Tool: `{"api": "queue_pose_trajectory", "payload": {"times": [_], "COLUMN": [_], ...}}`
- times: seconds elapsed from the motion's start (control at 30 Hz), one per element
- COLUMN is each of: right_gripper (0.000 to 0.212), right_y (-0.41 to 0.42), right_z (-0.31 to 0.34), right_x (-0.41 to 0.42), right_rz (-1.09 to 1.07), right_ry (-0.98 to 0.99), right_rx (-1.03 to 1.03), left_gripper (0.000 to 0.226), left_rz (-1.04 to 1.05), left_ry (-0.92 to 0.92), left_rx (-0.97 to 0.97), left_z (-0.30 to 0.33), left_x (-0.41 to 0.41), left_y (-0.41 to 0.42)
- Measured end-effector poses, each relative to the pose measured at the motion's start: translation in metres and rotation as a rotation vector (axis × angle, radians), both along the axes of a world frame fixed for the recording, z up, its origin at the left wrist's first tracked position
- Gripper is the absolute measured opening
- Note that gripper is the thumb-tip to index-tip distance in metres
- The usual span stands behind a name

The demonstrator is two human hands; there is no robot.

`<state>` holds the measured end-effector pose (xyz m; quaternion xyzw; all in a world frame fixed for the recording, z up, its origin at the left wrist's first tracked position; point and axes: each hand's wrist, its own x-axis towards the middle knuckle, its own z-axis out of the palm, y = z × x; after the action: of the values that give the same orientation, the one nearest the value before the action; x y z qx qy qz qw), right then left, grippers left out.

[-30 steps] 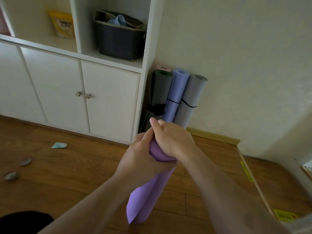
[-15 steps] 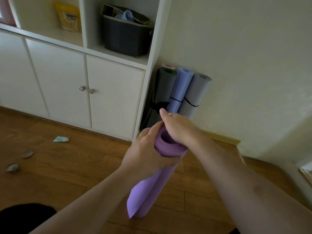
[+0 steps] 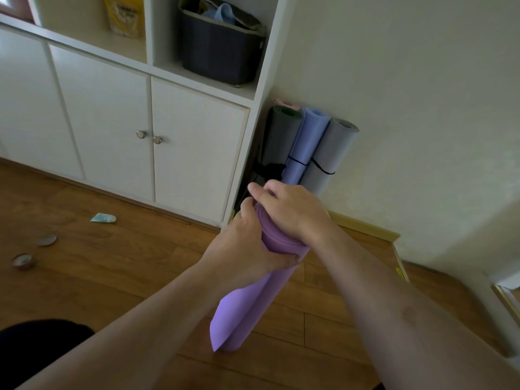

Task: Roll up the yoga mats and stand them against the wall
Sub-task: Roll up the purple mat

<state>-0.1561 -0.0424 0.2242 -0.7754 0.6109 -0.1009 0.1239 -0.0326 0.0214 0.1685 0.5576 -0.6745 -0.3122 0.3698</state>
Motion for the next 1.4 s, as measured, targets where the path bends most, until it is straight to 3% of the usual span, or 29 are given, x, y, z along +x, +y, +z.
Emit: {"api": "queue_pose_trajectory", "payload": {"times": [0.17,0.3,0.37,0.5,0.73,1.13,1.3,1.4], "right_gripper": [0.053,0.043,0.042,0.04,0.038,0.043,0.056,0.071], "right_y": [0.005,0.004,0.002,-0.001,-0.01,-0.016,-0.008,-0.004], "right_z": [0.002,0.003,0.003,0.004,0.003,0.001,0.005,0.007], "right_x": [0.005,-0.002,-0.002,0.004,0.005,0.002,0.007,0.012], "right_rz": [0.134,0.082,0.078,0.077,0.046,0.017,-0.212,-0.259], "right_ry": [0.104,0.118,0.123,0.139,0.146,0.099,0.083,0.078], "right_rx": [0.013,0.005,0.012,0.018,0.013,-0.107,-0.076,-0.011], "left_gripper": [0.115,0.036,0.02,0.027,0.034,0.034,0.055,0.056], "left_rz": [0.064,-0.027,-0.03,-0.055,-0.067,0.001,0.158,0.238], "left_ry": [-0.158,-0.381,-0.441,-0.446,-0.181,-0.127,-0.306,-0.346], "left_rx": [0.064,0.232,0.276,0.247,0.203,0.149,0.095,0.016], "left_z": [0.006,0.02,0.022,0.023,0.014,0.005,0.01,0.008], "left_x": [0.005,0.02,0.026,0.021,0.018,-0.002,-0.022,-0.024], "left_y": [0.002,0.01,0.01,0.009,0.008,0.005,0.017,0.015]}}
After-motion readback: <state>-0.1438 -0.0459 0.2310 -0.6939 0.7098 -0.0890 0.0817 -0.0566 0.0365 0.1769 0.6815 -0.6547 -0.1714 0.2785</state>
